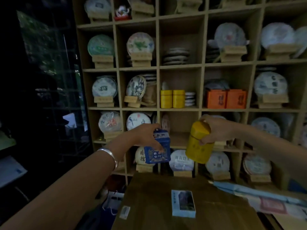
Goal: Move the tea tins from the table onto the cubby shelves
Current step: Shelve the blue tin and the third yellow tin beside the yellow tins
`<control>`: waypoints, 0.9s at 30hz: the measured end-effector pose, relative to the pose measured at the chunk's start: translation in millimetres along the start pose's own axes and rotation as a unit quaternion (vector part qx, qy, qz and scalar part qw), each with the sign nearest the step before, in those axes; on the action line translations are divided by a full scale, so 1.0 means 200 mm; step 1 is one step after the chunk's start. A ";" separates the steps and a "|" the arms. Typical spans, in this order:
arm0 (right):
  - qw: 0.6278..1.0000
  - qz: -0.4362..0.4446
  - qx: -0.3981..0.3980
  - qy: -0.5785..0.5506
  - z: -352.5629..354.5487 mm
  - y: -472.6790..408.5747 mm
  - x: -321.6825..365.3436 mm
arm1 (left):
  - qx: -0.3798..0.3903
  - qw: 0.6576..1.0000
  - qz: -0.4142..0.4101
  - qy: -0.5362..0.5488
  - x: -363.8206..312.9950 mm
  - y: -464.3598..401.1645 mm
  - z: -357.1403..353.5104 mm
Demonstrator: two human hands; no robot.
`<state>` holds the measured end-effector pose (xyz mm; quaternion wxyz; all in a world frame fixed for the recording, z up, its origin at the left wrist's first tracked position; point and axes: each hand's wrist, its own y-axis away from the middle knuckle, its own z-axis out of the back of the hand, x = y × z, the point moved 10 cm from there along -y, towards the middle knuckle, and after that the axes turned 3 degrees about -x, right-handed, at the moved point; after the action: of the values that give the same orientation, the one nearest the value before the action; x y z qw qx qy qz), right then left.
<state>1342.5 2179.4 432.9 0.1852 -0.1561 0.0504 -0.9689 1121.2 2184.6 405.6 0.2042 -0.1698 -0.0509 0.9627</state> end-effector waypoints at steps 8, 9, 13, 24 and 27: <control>1.000 0.020 -0.003 0.010 0.29 -0.67 -0.27 | -0.014 1.000 -0.010 -0.006 -0.01 -0.65 0.21; 1.000 0.024 -0.005 0.011 0.31 -0.74 -0.29 | -0.017 1.000 -0.008 -0.016 -0.02 -0.73 0.24; 0.998 0.046 -0.005 0.044 0.40 -1.02 -0.32 | -0.036 0.999 0.002 -0.027 -0.01 -1.01 0.36; 0.981 0.038 -0.023 0.187 0.65 -1.52 -0.39 | -0.071 0.997 -0.014 -0.036 0.06 -1.60 0.73; 0.979 0.028 -0.014 0.200 0.69 -1.60 -0.43 | -0.085 0.996 -0.034 0.009 0.06 -1.72 0.83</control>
<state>1353.7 2502.4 588.7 0.1963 0.0402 0.1042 -0.9742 1183.1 2497.2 615.0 0.2222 -0.1929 -0.1362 0.9460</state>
